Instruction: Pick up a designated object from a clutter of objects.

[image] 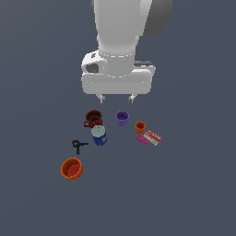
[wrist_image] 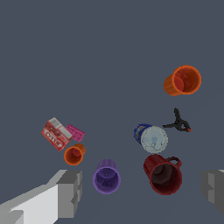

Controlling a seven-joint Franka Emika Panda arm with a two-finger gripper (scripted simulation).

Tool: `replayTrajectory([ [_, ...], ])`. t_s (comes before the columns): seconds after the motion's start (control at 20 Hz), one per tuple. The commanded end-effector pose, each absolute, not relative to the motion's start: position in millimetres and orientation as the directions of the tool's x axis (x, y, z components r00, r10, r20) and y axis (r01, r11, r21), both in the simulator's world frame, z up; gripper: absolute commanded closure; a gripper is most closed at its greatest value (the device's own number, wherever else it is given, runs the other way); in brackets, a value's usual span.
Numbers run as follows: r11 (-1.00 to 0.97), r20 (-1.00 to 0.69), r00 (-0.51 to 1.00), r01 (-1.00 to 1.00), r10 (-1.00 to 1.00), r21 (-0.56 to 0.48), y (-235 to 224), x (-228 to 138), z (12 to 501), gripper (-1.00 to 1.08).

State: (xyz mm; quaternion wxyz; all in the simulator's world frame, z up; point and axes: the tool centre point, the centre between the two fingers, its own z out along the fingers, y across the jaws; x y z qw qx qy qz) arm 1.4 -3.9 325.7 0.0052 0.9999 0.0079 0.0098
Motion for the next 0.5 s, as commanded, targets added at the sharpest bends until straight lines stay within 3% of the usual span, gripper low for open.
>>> replayTrajectory([
  [0.0,-1.0,0.02,1.0,0.016,0.016,0.011,-3.9,1.4,325.7,-0.2],
  [0.45,-1.0,0.013,1.0,0.018,0.018,0.012,-1.6,2.2,326.2,-0.2],
])
